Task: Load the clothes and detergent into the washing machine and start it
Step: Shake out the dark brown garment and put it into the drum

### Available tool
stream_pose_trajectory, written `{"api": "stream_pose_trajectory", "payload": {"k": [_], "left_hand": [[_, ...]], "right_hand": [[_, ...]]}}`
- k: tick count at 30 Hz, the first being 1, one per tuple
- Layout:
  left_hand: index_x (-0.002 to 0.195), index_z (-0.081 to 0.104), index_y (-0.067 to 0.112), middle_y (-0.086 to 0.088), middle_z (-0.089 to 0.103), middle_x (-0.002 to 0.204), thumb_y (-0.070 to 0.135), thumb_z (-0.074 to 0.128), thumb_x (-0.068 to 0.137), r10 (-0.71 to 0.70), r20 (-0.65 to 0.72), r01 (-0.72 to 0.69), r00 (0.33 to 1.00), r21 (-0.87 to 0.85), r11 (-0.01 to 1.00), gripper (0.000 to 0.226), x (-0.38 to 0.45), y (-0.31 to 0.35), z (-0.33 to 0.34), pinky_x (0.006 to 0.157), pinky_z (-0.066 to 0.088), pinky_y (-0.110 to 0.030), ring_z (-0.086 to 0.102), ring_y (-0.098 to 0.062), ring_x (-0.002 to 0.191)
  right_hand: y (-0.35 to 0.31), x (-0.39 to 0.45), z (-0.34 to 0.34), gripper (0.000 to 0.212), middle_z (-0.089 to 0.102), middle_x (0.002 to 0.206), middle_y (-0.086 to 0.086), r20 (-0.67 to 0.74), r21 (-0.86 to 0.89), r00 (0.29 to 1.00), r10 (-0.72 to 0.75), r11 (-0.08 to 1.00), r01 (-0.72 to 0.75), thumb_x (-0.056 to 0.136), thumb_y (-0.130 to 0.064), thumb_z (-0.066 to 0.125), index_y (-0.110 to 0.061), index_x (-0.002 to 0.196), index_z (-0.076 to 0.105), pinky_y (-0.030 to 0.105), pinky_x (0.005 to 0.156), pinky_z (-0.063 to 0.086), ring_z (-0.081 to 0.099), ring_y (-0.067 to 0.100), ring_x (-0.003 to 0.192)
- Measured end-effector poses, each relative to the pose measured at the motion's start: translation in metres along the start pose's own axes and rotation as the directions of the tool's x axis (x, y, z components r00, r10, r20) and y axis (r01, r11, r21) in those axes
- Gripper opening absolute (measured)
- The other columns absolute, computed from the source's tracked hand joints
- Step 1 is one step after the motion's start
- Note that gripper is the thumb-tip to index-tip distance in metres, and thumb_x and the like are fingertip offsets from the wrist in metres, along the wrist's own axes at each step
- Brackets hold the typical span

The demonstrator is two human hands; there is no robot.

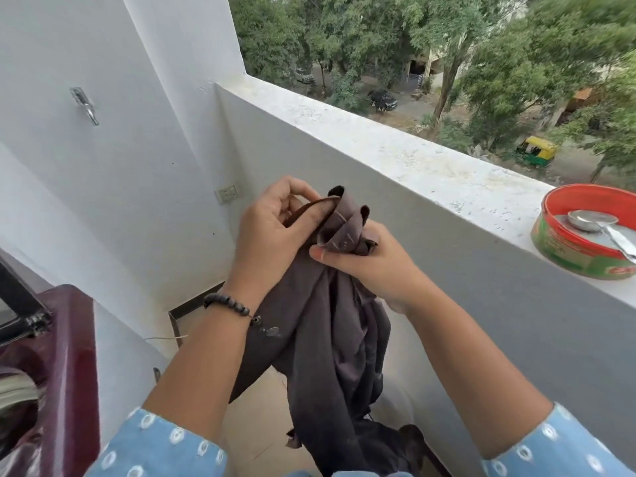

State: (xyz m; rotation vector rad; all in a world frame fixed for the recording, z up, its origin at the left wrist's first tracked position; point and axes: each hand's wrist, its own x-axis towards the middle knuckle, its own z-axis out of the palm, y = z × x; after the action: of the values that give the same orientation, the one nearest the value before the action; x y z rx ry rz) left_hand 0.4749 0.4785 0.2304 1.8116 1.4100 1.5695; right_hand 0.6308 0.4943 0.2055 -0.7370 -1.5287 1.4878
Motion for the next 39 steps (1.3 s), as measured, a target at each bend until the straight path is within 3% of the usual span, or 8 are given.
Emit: {"api": "stream_pose_trajectory", "payload": {"k": [2,5,10,21,24,29,34,39], "left_hand": [[0.091,0.064,0.035,-0.011,0.071,0.090,0.051,0.068,0.078,-0.095,0.085,0.101,0.992,-0.077,0.992,0.021,-0.010,-0.012,-0.007,0.076,0.053,-0.045,0.064,-0.032,0.081],[0.101,0.064,0.039,0.018,0.073,0.099,0.054,0.080,0.066,-0.257,0.242,0.269,0.936,-0.016,0.963,0.041,-0.039,-0.036,-0.005,0.084,0.055,-0.027,0.068,-0.002,0.094],[0.090,0.064,0.047,0.028,0.070,0.089,0.028,0.075,0.086,-0.446,0.279,0.383,0.850,0.254,0.888,0.022,-0.076,-0.088,-0.001,0.071,0.050,-0.013,0.065,0.008,0.090],[0.104,0.068,0.016,0.004,0.072,0.098,0.013,0.045,0.104,-0.434,-0.119,0.414,0.893,-0.164,0.896,0.023,-0.023,-0.070,-0.041,0.087,0.051,-0.026,0.065,-0.011,0.096],[0.091,0.067,0.019,0.004,0.070,0.082,0.003,0.048,0.099,-0.325,-0.016,0.321,0.946,-0.117,0.940,0.026,-0.007,-0.039,-0.025,0.071,0.052,-0.021,0.063,-0.010,0.079],[0.084,0.065,0.024,0.002,0.068,0.066,0.013,0.061,0.084,-0.173,0.199,0.180,0.965,-0.019,0.983,0.012,0.008,-0.003,-0.002,0.064,0.046,-0.025,0.058,-0.008,0.062],[0.102,0.066,0.024,-0.004,0.074,0.097,0.029,0.071,0.087,-0.244,0.301,0.257,0.922,-0.005,0.966,0.017,0.000,-0.011,-0.016,0.093,0.054,-0.048,0.070,-0.025,0.093],[0.105,0.071,0.031,0.002,0.076,0.106,0.039,0.084,0.067,-0.457,0.466,0.471,0.758,0.094,0.877,0.040,-0.036,-0.045,-0.031,0.092,0.056,-0.049,0.071,-0.019,0.100]], "right_hand": [[-0.005,0.002,-0.006,0.018,0.071,0.092,0.014,-0.025,-0.001,0.999,-0.047,0.999,0.047,0.088,0.005,0.064,0.009,0.106,0.065,0.027,0.080,0.056,0.068,0.016,0.090],[-0.015,0.005,-0.010,0.013,0.071,0.081,0.003,-0.056,0.075,0.994,-0.092,0.993,0.096,0.092,0.010,0.055,0.003,0.092,0.066,0.021,0.070,0.054,0.069,0.011,0.079],[-0.030,0.012,-0.020,0.043,0.071,0.072,-0.004,-0.138,0.201,0.984,-0.116,0.969,0.143,0.094,0.008,0.053,-0.021,0.070,0.074,0.024,0.069,0.056,0.069,0.011,0.072],[-0.025,0.015,-0.044,0.009,0.074,0.089,0.005,-0.326,0.368,0.945,0.005,0.922,0.122,0.093,-0.006,0.060,-0.008,0.099,0.066,0.031,0.079,0.058,0.071,0.016,0.085],[-0.015,0.012,-0.031,0.022,0.068,0.111,0.014,-0.142,0.339,0.990,0.027,0.941,0.023,0.092,-0.007,0.060,-0.014,0.113,0.063,0.037,0.094,0.055,0.068,0.021,0.101],[0.008,0.004,0.002,0.021,0.073,0.100,0.012,0.095,0.094,0.988,0.119,0.987,-0.127,0.085,-0.002,0.070,-0.008,0.105,0.067,0.029,0.086,0.057,0.070,0.016,0.095],[0.001,0.005,-0.007,0.016,0.075,0.082,-0.001,0.028,0.051,0.999,0.023,0.998,-0.024,0.089,0.003,0.063,-0.011,0.089,0.071,0.021,0.073,0.055,0.071,0.010,0.082],[-0.020,0.009,-0.029,0.033,0.073,0.075,-0.002,-0.108,0.198,0.991,-0.081,0.975,0.101,0.091,0.005,0.058,-0.018,0.074,0.074,0.021,0.070,0.055,0.071,0.010,0.076]]}}
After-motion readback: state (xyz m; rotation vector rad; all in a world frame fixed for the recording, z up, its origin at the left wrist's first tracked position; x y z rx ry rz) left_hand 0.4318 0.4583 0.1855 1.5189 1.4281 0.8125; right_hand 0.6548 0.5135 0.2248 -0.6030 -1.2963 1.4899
